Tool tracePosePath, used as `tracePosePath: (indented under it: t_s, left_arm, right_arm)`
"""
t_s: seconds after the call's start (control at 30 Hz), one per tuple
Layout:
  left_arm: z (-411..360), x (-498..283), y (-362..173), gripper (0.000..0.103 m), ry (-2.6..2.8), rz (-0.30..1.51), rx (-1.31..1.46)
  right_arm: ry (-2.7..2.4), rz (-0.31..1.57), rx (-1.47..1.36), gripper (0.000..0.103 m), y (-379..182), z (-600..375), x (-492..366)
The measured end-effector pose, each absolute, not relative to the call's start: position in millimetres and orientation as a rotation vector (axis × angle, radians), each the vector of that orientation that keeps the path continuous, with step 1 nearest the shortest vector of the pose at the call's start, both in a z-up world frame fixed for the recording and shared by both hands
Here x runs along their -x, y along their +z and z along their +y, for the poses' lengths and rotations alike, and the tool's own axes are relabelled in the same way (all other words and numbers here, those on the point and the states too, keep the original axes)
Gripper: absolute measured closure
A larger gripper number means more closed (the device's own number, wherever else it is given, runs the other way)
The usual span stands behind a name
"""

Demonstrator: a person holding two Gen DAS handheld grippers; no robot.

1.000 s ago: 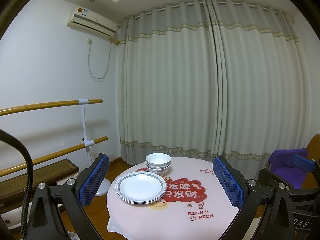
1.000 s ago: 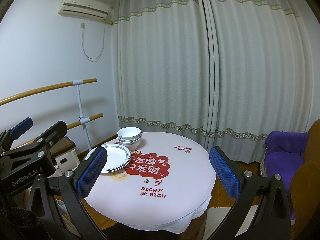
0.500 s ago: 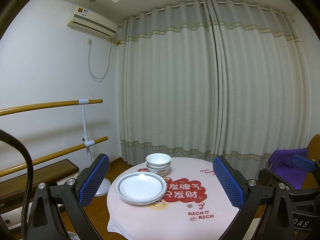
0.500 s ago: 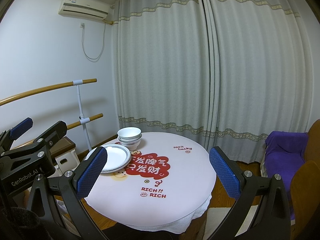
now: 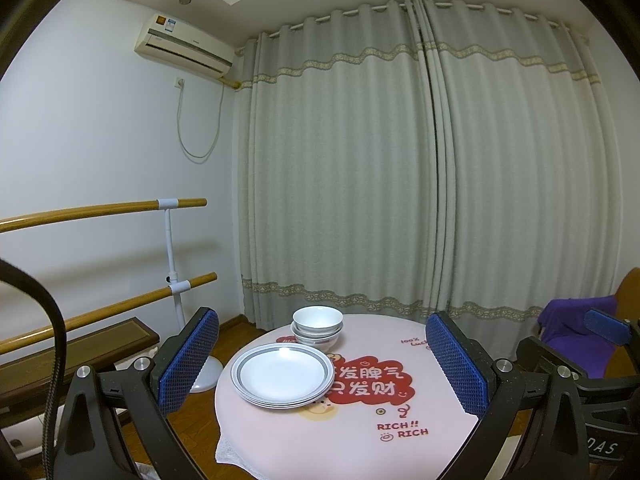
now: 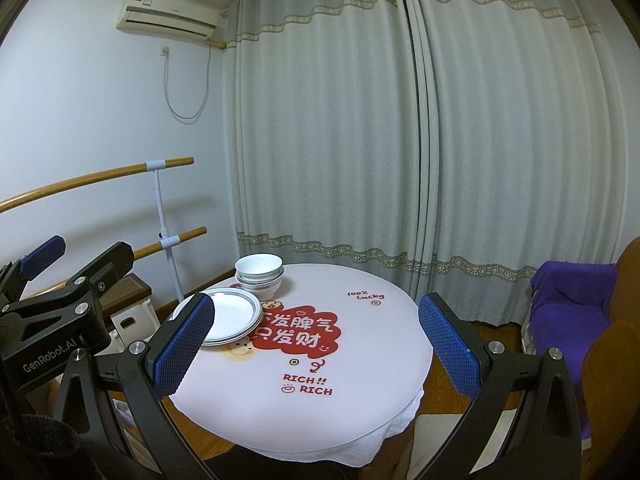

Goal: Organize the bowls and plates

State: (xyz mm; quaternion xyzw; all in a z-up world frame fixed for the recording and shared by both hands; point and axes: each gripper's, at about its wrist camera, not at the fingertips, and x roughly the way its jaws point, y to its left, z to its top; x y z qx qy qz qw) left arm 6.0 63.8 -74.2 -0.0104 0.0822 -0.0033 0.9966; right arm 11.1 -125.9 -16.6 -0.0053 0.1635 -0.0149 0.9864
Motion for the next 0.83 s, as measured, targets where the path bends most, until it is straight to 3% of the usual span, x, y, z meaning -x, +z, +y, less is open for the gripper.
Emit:
tracePosePath:
  t_s: [0.83]
  left_arm:
    - [56.1,-12.7,-75.4,0.001,0.003,0.184,0.004]
  right_arm:
    - [-0.029,0.340,0.003,0.000,-18.7,-122.9,-11.8]
